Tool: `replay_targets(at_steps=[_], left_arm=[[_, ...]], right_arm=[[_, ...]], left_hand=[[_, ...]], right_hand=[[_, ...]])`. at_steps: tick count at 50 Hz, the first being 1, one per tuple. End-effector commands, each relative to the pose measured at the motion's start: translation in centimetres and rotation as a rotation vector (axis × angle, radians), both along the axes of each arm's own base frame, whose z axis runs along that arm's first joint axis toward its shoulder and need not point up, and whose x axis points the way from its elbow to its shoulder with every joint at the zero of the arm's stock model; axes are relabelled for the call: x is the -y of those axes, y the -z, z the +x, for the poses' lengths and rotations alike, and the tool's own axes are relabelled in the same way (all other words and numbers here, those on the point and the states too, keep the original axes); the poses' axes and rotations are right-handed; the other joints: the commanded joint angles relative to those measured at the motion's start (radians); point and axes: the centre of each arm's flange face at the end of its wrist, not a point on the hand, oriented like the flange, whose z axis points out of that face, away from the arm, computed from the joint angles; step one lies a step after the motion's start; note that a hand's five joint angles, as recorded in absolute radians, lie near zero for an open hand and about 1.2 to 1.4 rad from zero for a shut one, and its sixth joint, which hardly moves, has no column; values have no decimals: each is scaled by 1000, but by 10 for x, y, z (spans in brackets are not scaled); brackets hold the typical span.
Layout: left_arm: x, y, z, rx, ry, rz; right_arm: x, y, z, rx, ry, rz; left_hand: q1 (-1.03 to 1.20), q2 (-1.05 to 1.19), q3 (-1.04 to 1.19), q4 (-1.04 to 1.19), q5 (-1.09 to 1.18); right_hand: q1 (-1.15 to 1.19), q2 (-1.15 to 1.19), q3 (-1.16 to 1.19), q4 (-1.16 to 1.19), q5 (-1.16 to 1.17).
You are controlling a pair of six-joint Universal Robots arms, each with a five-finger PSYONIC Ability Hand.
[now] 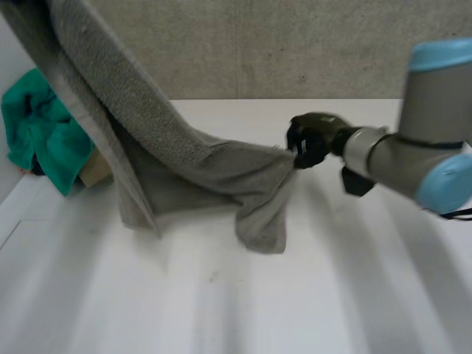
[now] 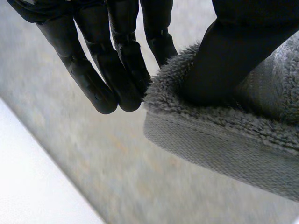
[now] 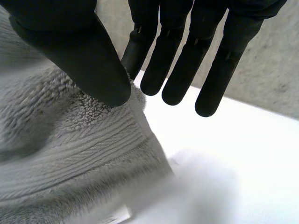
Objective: Fold the laundry.
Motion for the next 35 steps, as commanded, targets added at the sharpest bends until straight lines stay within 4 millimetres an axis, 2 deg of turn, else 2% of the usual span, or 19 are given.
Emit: replay_targets(at_steps=[1,4,7,10,13,19,21,24,25,27,28,30,31,34,35], left_arm=[[13,38,22,-2,-47,160],[9,57,22,10,-33,225],[5,93,22,41,-20,338],[2,113,23,66,-18,401],[0,149,22,127,-16,519],[8,198,17,216,-12,680],[14,215,14,241,-9,734],[23,226,7,262,-1,758],[31,232,1,273,9,763],[39,233,-6,272,15,752],[51,229,-12,265,17,720],[64,220,-17,249,18,669],[79,203,-23,216,16,589],[101,162,-30,131,6,414],[112,131,-31,56,-8,292]], right_arm=[[-29,-15,-23,-101,-107,62],[-42,-13,-37,-233,-116,68],[-55,-31,-61,-415,-94,-38],[-60,-41,-74,-515,-88,-102],[-62,-40,-90,-631,-90,-113],[-62,-8,-100,-779,-184,34],[-52,5,-99,-800,-197,61],[-41,16,-97,-805,-189,82],[-30,22,-95,-792,-162,79],[-18,24,-92,-769,-123,58],[-4,23,-88,-734,-77,17],[9,15,-83,-694,-24,-46],[24,-1,-80,-647,38,-139],[46,-35,-76,-554,150,-316],[57,-62,-75,-478,229,-442]], left_hand=[[229,199,205,201,247],[229,199,205,201,247],[229,199,205,201,247],[229,199,205,201,247],[229,199,205,201,247],[229,199,205,201,247],[229,199,205,201,247],[229,199,205,201,247],[229,199,205,201,247],[229,199,205,201,247],[229,199,205,201,247],[229,199,205,201,247],[229,199,205,201,247],[229,199,205,201,247],[229,199,205,201,247]], right_hand=[[280,217,210,201,232],[280,217,210,201,232],[280,217,210,201,232],[280,217,210,201,232],[280,217,210,201,232],[280,217,210,201,232],[280,217,210,201,232],[280,217,210,201,232],[280,217,210,201,232],[280,217,210,201,232],[280,217,210,201,232],[280,217,210,201,232],[280,217,210,201,232],[280,217,210,201,232],[280,217,210,201,232]])
